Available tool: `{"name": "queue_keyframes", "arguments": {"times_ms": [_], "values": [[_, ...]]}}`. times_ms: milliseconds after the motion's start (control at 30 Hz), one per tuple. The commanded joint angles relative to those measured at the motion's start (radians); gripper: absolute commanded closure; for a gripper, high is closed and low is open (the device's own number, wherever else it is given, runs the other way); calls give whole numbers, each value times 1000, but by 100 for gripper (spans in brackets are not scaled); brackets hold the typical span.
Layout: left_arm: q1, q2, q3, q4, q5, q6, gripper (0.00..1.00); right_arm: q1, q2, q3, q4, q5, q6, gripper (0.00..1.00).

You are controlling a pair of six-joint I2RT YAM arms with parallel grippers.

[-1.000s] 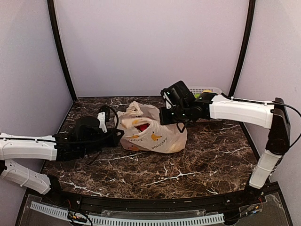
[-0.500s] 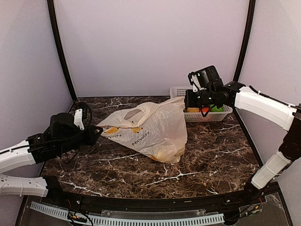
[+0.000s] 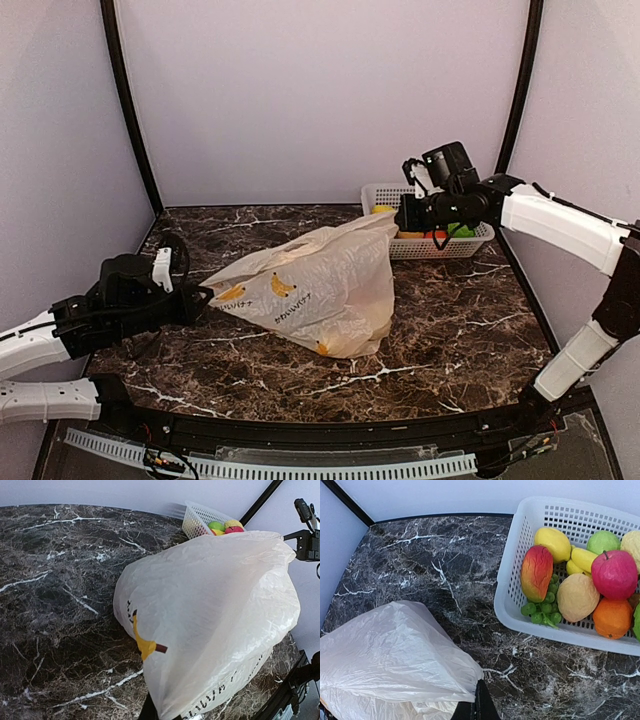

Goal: Untie the knot of the plastic bag and take out the fruit
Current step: Open the bag opening for the takeout bag.

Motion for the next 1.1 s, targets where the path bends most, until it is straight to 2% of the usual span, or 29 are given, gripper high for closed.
{"name": "queue_keyframes", "arguments": {"times_ms": [0, 67, 133, 167, 200, 267, 333, 400, 500, 667, 800, 1067], "values": [[7, -41, -61, -16, 20, -30, 99, -14, 2, -42, 25, -41, 14, 100], [7, -51, -38, -33, 44, -3, 98, -13, 0, -28, 27, -104, 1, 100], [7, -48, 16, -82, 76, 70, 88, -12, -4, -3, 16, -163, -23, 99], [8, -38, 43, -133, 88, 92, 73, -11, -10, 6, 12, -183, -33, 90], [7, -30, 98, -162, 91, 140, 64, -11, -17, 13, 6, -200, -38, 79], [7, 8, 208, -255, 89, 215, 34, -10, -40, 15, -4, -216, -45, 56], [7, 65, 325, -350, 74, 287, 21, -10, -69, 8, -17, -218, -46, 41], [7, 134, 437, -426, 61, 355, 14, -9, -98, -5, -32, -214, -42, 31], [7, 257, 585, -470, 88, 432, 9, -7, -142, -32, -46, -216, -25, 22], [7, 455, 748, -459, 203, 540, 2, 3, -223, -106, -40, -232, 26, 17], [7, 632, 879, -459, 248, 584, 1, 23, -280, -177, -21, -238, 68, 13], [7, 829, 1035, -431, 320, 655, 1, 70, -313, -254, -2, -238, 119, 11]]}}
